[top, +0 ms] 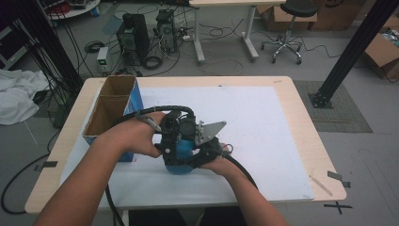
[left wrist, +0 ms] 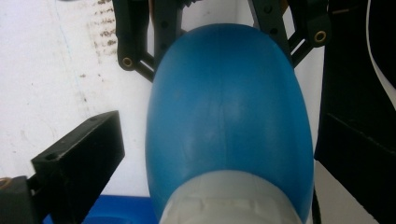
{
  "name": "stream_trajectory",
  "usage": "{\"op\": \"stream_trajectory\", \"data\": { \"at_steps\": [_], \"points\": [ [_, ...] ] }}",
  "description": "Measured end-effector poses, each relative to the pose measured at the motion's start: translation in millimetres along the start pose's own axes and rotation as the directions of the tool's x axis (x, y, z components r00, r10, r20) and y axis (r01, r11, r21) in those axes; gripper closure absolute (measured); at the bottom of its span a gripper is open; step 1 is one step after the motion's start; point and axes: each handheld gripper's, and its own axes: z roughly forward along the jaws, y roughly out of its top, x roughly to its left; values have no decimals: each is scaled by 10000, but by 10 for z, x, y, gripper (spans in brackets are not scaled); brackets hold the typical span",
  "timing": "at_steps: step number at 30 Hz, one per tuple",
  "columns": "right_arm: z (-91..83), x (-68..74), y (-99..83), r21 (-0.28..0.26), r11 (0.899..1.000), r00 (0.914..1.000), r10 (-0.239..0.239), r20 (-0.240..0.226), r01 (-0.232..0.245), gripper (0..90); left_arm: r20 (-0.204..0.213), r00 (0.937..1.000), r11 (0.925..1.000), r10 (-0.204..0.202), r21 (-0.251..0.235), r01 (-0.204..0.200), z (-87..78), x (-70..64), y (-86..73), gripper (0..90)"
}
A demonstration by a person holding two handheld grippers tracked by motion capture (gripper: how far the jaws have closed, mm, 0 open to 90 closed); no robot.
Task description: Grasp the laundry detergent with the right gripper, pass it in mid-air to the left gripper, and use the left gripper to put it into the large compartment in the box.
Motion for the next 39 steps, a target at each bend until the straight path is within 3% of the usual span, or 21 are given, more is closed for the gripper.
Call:
{"op": "stream_trajectory", "data": {
  "at_steps": [39],
  "points": [
    [48,-32,12,-95,9998,9998,-153,102,154,466,-143,9999,9985,37,546,-30,2,27,-7,246]
  ]
}}
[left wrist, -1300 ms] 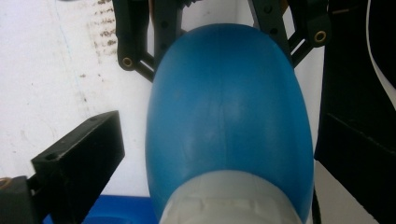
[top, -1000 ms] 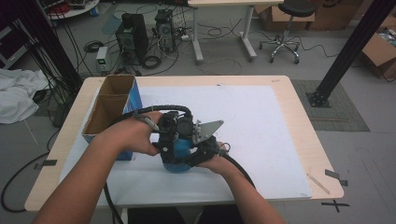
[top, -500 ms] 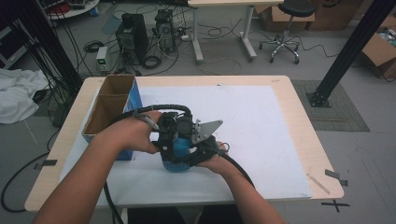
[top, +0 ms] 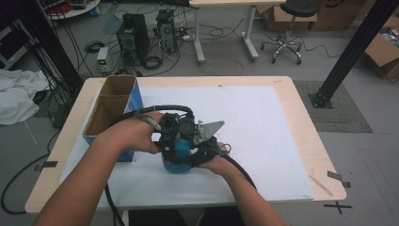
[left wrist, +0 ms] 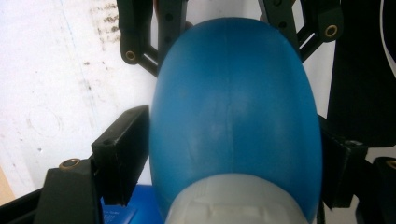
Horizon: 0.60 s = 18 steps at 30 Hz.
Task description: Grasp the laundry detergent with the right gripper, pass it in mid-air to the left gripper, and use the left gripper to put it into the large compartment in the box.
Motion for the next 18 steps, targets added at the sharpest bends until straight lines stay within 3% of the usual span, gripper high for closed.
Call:
{"op": "stream_trajectory", "data": {
  "at_steps": [18],
  "points": [
    [1,11,9,68,10000,10000,58,45,-58,467,175,9998,9997,-18,230,14,-7,2,22,370]
  ]
}}
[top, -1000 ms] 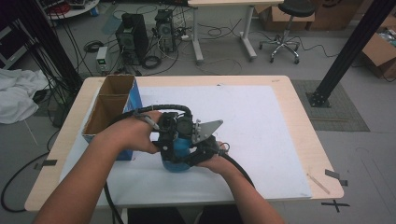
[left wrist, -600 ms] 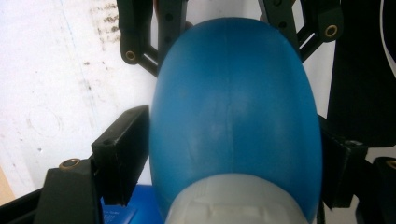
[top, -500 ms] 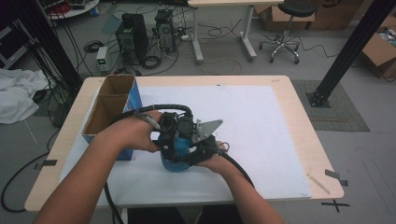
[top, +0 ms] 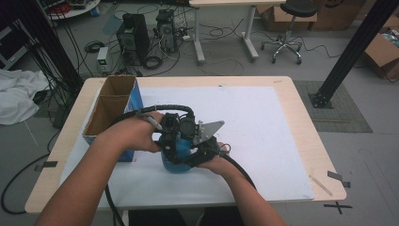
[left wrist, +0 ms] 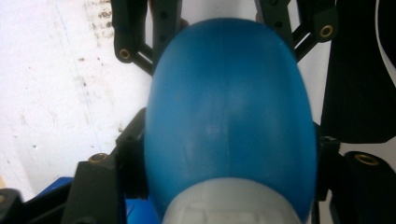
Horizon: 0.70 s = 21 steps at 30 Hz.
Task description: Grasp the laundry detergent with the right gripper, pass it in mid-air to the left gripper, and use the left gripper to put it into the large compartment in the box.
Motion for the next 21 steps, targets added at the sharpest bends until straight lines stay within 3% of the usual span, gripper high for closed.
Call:
{"op": "stream_trajectory", "data": {
  "at_steps": [8,15,21],
  "points": [
    [19,14,0,108,9999,9999,-101,-14,101,467,30,9998,9996,-193,211,193,4,-20,10,384],
    [-7,23,10,129,9994,9991,-331,271,328,439,-96,9999,9998,31,203,-29,-24,-21,38,385],
    [-80,12,-2,371,9993,9996,24,292,-35,329,95,9999,9996,-62,291,59,-60,1,69,385]
  ]
}}
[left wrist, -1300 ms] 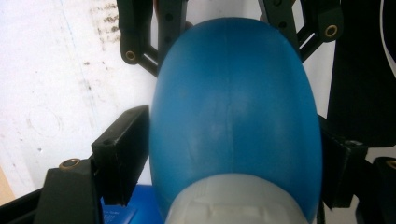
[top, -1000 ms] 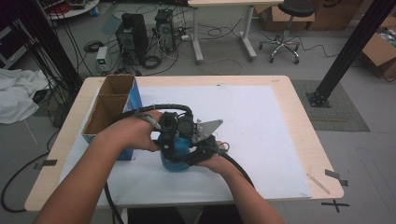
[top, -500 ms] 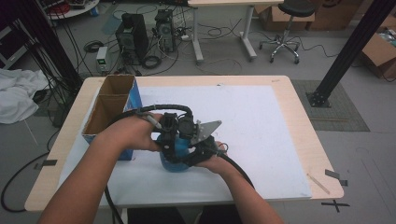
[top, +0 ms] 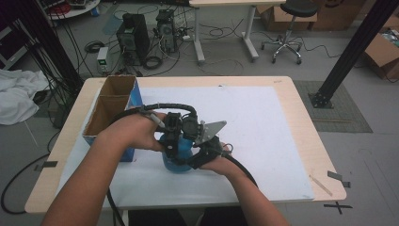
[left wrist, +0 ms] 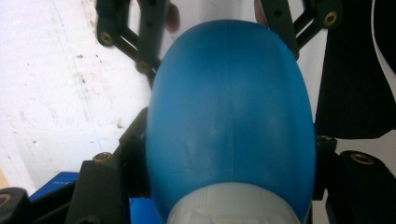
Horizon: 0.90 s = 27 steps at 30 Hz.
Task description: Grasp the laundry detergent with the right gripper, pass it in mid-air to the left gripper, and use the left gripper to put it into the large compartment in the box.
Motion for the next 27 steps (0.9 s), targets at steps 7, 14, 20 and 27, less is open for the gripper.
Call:
{"op": "stream_trajectory", "data": {
  "at_steps": [7,14,20,27],
  "points": [
    [-162,1,24,345,9994,9999,-11,151,6,238,43,9999,9998,-159,137,158,-19,45,-5,385],
    [-386,-38,77,991,9948,9994,190,289,-218,163,89,9990,9990,-434,109,433,-65,93,-33,383],
    [-563,-122,117,1638,9857,9984,335,464,-407,82,166,9951,9950,-976,224,972,-156,204,-80,383],
    [-713,-157,222,3089,9500,9985,336,431,-454,0,277,9874,9873,-1557,373,1546,-303,293,-134,382]
  ]
}}
